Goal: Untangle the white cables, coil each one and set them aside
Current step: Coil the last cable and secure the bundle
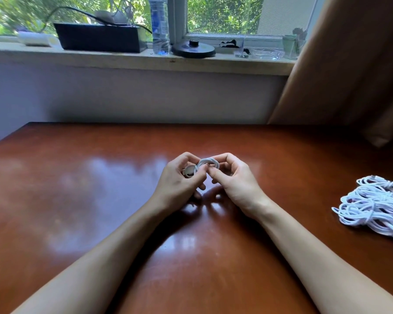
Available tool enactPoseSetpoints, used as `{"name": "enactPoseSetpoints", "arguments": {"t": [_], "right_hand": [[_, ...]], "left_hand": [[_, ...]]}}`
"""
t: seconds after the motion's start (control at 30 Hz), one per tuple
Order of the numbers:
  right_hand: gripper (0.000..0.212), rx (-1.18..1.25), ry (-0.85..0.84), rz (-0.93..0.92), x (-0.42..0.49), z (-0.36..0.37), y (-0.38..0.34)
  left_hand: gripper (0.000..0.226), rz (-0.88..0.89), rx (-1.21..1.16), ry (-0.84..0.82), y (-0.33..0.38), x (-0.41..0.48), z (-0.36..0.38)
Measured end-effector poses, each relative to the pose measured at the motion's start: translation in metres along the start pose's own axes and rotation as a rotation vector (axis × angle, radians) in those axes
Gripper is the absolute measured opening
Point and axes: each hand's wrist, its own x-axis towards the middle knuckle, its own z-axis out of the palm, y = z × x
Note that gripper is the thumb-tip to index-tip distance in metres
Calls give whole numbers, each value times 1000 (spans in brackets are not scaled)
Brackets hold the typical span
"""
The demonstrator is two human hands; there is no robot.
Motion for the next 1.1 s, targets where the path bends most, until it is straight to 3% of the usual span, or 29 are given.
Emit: {"name": "enactPoseSetpoints", "arguments": {"t": [0.2, 0.53, 0.83, 0.97, 1.1], "right_hand": [[7, -42, 21, -31, -1, 2, 0], [18, 116, 46, 14, 3, 2, 2], [15, 401, 46, 127, 4, 1, 1], [19, 385, -11, 187, 5, -5, -3], [20, 354, 35, 180, 3, -3, -2]], "left_hand": [[13, 16, -22, 21, 1, 1, 0], [24, 47, 32, 52, -4, 4, -1], [30, 131, 201, -18, -6, 2, -2], [26, 189, 299, -43, -8, 1, -4], [27, 204, 316, -68, -9, 1, -2]]}}
